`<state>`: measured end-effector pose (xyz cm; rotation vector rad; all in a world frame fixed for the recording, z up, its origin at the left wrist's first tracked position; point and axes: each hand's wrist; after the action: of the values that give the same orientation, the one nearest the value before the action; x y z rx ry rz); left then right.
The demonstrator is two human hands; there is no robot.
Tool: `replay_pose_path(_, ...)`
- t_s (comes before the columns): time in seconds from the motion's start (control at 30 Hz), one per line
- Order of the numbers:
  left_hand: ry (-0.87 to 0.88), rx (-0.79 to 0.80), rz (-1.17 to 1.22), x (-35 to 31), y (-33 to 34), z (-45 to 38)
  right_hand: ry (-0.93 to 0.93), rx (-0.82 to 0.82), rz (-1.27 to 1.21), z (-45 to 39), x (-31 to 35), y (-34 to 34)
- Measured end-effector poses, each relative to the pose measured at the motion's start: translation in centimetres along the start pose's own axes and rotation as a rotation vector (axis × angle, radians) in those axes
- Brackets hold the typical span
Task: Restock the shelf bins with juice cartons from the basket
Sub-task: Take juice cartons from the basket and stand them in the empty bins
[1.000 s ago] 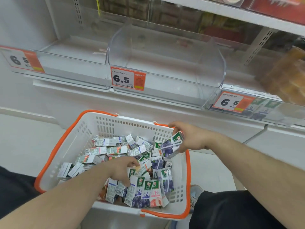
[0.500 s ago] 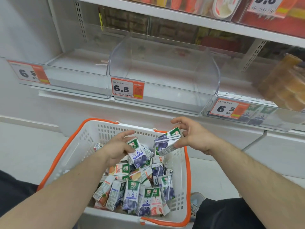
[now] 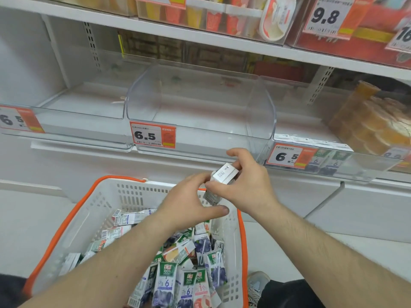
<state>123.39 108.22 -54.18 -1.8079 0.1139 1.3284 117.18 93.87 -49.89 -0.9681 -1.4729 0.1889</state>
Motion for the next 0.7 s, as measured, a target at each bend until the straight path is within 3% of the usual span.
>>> replay_pose_path(0.13,-0.044,-0.063,0.098,-1.4,0.5,-1.1,-0.041,0.014,-0.086,0.1,0.1,0.0)
replay_pose_path(0.27,-0.030,-0.027,0.103,-2.2,0.2,-1.9,-0.099,0.065,-0.142,0.1,-0.2,-1.0)
replay_pose_path(0.43,0.043,0.027,0.157,-3.3,0.0,-2.9,-0.250,0.201,0.080,-0.3,-0.3,-4.3)
replay_pose_path(0.57,0.099,0.126,0.192,-5.1,0.6,-4.2,-0.246,0.124,0.159,-0.6,-0.4,-6.4)
replay_pose_path(0.7,0.192,0.128,0.158,-8.1,0.7,-5.6,-0.213,-0.027,0.107,-0.5,-0.6,-7.6)
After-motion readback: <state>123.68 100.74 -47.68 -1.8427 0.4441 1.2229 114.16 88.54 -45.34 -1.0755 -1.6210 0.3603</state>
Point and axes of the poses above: each hand's wrist, its own z-axis away from the middle knuckle, its own y-axis out of the palm, x = y × z
